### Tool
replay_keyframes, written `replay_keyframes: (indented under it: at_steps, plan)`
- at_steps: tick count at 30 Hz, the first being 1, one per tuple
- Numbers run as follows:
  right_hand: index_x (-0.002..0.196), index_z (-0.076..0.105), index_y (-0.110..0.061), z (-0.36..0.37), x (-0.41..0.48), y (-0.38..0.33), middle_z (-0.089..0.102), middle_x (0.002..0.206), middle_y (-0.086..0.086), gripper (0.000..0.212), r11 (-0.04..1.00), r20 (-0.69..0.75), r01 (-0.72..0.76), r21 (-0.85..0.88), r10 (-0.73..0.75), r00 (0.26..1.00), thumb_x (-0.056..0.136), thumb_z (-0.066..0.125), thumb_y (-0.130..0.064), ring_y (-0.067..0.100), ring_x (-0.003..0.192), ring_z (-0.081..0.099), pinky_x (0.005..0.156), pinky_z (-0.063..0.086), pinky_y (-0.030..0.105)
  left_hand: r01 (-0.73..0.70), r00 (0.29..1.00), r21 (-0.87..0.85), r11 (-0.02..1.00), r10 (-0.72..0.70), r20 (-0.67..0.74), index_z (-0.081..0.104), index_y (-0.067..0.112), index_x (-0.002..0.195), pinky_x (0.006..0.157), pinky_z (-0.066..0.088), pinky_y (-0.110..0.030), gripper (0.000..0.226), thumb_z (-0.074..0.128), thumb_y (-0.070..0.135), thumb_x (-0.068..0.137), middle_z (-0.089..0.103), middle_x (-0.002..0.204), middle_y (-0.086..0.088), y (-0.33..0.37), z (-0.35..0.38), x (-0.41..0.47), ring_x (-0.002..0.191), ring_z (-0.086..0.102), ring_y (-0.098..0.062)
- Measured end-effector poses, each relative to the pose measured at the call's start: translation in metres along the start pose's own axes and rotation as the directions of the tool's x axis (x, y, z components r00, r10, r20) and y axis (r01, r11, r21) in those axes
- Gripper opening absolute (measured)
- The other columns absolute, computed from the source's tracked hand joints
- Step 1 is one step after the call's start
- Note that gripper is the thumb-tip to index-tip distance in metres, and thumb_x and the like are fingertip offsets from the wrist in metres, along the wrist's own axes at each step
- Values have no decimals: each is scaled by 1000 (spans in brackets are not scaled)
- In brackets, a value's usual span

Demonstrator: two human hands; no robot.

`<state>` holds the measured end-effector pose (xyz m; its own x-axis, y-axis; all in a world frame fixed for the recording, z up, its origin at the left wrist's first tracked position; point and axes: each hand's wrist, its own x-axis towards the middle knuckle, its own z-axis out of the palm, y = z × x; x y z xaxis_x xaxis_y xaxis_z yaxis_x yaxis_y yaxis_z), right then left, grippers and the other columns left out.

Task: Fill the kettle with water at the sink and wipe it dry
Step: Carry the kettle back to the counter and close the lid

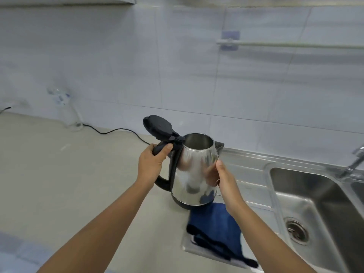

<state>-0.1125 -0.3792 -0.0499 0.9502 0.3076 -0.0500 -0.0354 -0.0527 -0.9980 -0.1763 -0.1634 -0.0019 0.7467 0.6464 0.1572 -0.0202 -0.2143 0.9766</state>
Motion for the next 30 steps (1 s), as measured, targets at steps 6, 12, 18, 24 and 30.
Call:
replay_keyframes:
  at_steps: [6, 12, 18, 24, 30]
  plan:
    - [117, 64, -18, 85, 17, 14, 66, 103, -7, 48, 995, 8, -97, 13, 97, 995, 99, 37, -53, 9, 96, 58, 79, 44, 20, 38, 998, 43, 998, -40, 45, 63, 14, 86, 63, 42, -21, 65, 60, 74, 62, 70, 82, -7, -38, -69, 47, 83, 66, -22]
    - [102, 67, -18, 129, 16, 34, 70, 74, -2, 51, 998, -2, -59, 14, 59, 998, 89, 42, -61, 10, 64, 63, 61, 49, 15, 78, 990, 47, 996, -83, 113, 65, 21, 86, 67, 45, -21, 53, 65, 69, 65, 70, 79, 3, -75, -97, 69, 78, 66, -14]
    - [117, 60, -29, 137, 14, 59, 68, 92, -13, 37, 998, -16, -55, 42, 56, 998, 96, 41, -52, 0, 80, 63, 94, 49, 32, 43, 984, 71, 997, -54, 167, 65, 28, 86, 63, 43, -4, 18, 72, 44, 82, 68, 73, 26, -94, -108, 71, 74, 63, 6]
    - [135, 47, -19, 139, 8, 56, 66, 85, -21, 52, 998, 8, -56, -18, 57, 998, 98, 36, -53, -3, 79, 62, 86, 43, 22, -14, 979, 59, 998, 2, 203, 61, 38, 98, 70, 41, -1, 17, 70, 45, 84, 68, 90, 33, -92, -111, 64, 87, 61, 13]
    - [142, 45, -17, 136, 5, 52, 67, 100, -17, 59, 994, 12, -95, -50, 95, 995, 98, 35, -56, -6, 83, 66, 95, 39, 22, -57, 974, 48, 997, 45, 222, 57, 44, 104, 73, 40, 0, 18, 66, 45, 88, 67, 97, 34, -86, -115, 56, 95, 59, 14]
